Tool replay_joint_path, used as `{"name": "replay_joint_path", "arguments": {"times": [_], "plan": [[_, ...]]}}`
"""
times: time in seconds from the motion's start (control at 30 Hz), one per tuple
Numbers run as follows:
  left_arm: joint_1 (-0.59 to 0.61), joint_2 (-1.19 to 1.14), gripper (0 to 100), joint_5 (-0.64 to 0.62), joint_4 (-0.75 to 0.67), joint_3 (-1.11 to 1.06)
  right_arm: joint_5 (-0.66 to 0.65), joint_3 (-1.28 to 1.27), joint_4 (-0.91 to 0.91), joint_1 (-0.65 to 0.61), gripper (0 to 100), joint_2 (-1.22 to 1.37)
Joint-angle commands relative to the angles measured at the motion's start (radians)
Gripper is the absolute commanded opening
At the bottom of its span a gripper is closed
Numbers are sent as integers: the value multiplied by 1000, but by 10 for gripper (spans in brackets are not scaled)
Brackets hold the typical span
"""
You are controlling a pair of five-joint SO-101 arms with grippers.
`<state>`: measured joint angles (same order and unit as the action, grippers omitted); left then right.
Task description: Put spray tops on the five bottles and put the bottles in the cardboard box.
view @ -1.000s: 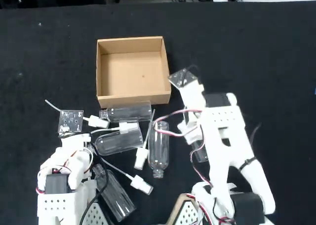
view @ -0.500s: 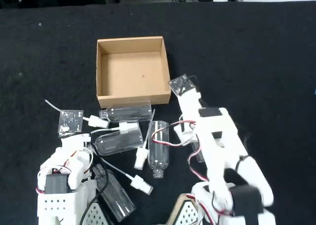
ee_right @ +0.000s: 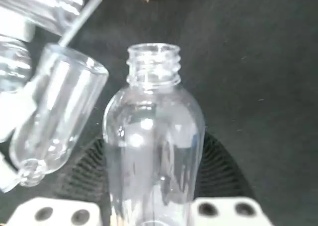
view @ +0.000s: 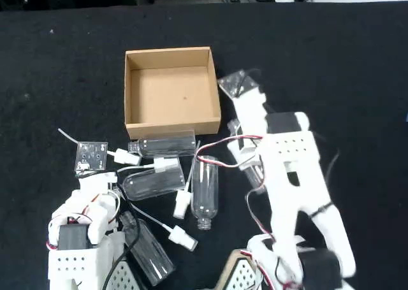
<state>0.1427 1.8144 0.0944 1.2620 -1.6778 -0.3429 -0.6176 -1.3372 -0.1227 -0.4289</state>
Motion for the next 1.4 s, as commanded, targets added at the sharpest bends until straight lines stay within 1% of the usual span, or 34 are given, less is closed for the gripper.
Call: {"name": "replay_joint_path", "arguments": {"times": [0.0, 0.07, 0.13, 0.2, 0.27, 0.33, 0.47, 0.5, 0.6, 0.7, 0.83, 0.97, 1.07, 1.23, 1.37], "plan": [[53, 15, 33, 12, -37, 12, 9, 147, -115, -81, 81, -134], [166, 15, 33, 89, -100, 71, 11, 183, -152, -135, 81, -145], [288, 15, 33, 176, -152, 139, 44, 219, -169, -183, 81, -139], [381, 15, 34, 221, -192, 183, 74, 255, -175, -209, 81, -130], [453, 15, 34, 245, -206, 213, 78, 271, -175, -206, 81, -120], [495, 15, 55, 270, -207, 222, 77, 269, -176, -167, 81, -111], [504, 15, 205, 253, -201, 225, 77, 236, -164, -34, 81, -107], [503, 15, 223, 249, -199, 228, 77, 220, -150, 0, 81, -107], [501, -8, 204, 256, -206, 242, 77, 133, -83, 77, 82, -113], [495, -83, 209, 278, -199, 288, 78, 10, 29, 107, 82, -113], [452, -278, 210, 342, -198, 349, 86, -110, 133, 104, 82, -113], [452, -485, 206, 351, -199, 435, 124, -124, 140, 104, 82, -114], [470, -595, 206, 351, -203, 490, 150, -96, 124, 103, 82, -114], [503, -701, 206, 350, -207, 512, 161, -33, 63, 100, 82, -114], [516, -724, 206, 356, -209, 515, 219, 25, 31, 25, 82, -114]]}}
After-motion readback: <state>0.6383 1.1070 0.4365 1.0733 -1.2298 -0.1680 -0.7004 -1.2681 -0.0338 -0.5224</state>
